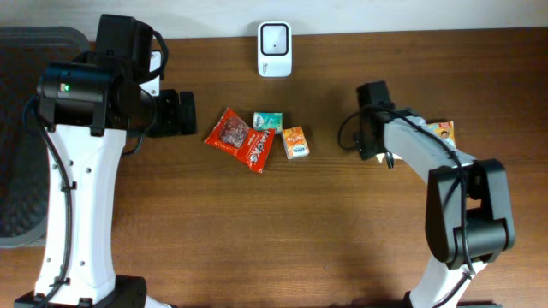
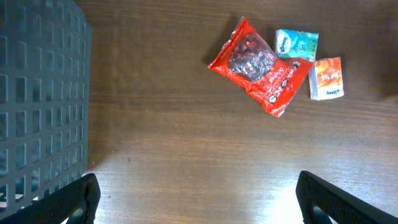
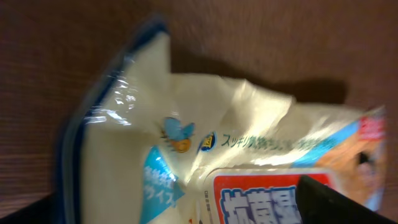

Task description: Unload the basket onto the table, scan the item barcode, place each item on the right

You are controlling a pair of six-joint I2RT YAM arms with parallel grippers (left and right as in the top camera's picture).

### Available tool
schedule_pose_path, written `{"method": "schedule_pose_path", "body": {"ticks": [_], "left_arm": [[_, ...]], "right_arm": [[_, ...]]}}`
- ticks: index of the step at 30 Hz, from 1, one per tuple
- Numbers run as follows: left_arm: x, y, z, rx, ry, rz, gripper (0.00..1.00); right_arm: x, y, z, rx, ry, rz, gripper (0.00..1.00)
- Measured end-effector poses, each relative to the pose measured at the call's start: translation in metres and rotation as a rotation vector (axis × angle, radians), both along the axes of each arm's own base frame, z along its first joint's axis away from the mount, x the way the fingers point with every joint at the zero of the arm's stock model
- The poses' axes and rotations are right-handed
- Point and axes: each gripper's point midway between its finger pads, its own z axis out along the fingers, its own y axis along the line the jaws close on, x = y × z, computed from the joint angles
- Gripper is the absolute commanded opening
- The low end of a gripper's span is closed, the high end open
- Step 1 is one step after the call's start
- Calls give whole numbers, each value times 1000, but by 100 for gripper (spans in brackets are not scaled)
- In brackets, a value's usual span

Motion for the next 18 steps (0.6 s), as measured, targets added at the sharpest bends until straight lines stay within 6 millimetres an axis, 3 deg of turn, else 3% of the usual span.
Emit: {"method": "schedule_pose_path", "body": {"ticks": [2,3,6,8,9,10,11,12,13,14,16,18], "left_arm": [[0,0,0,0,-1,0,99],[0,0,0,0,0,0,99],[0,0,0,0,0,0,99],[0,0,0,0,0,0,99],[0,0,0,0,0,0,99],[0,0,0,0,0,0,99],[0,0,0,0,0,0,99],[0,0,0,0,0,0,99],[0,0,0,0,-1,0,99],[0,0,0,0,0,0,99],[0,0,0,0,-1,0,99],[0,0,0,0,0,0,99]], "right_arm": [[0,1,-5,87,-30,-87,21],[0,3,-6,111,-42,-120,7],[-13,9,-1,174,1,-223,4],[0,31,22,305,1,-221,4],[8,45,38,389,0,-208,4],[34,80,80,586,-66,-135,4],[47,104,107,724,-102,-68,4],[56,135,132,903,-126,31,4],[58,151,145,998,-131,87,4],[54,181,171,1196,-117,178,4],[53,204,204,1415,-93,200,4],[51,208,211,1479,-56,151,4]]}}
